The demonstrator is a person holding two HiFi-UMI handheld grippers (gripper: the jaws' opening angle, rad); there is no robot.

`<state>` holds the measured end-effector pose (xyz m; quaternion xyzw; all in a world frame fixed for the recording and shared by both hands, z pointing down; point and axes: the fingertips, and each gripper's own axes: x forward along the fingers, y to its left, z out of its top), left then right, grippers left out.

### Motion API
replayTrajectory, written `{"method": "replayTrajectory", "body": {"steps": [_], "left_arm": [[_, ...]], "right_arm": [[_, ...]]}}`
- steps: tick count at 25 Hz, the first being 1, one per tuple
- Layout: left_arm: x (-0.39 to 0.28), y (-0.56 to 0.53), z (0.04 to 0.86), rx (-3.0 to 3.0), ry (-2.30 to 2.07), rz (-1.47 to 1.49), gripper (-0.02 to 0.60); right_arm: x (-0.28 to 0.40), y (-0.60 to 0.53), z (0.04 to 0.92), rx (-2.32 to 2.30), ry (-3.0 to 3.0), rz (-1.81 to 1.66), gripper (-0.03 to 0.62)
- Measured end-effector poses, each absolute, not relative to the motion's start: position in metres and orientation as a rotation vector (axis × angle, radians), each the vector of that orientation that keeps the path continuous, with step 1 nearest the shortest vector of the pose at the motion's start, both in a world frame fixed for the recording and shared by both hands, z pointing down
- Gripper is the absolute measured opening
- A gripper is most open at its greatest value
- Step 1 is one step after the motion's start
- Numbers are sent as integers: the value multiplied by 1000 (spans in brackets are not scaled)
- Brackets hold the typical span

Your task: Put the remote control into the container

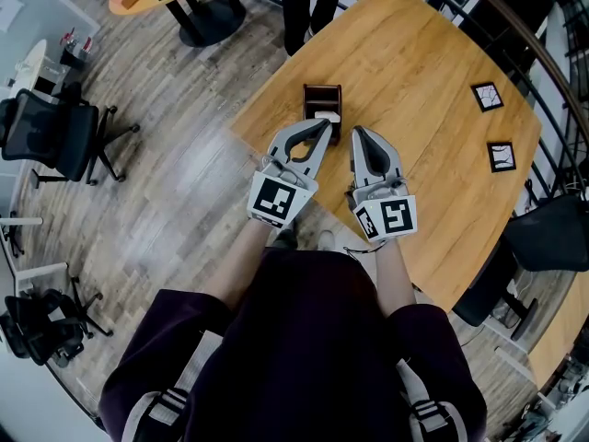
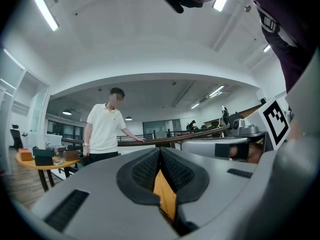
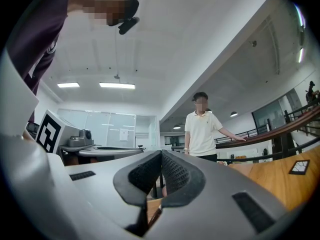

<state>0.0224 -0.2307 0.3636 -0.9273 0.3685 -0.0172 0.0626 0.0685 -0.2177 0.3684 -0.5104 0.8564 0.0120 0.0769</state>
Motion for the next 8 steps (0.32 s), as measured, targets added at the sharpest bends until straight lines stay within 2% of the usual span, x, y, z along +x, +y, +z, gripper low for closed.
{"method": "replayTrajectory", "body": {"steps": [8], "left_arm": [[20,-233,366,-2811,1119,-59,12]], "right_arm": [[66,-219,373,-1535,2565,23,18]]}}
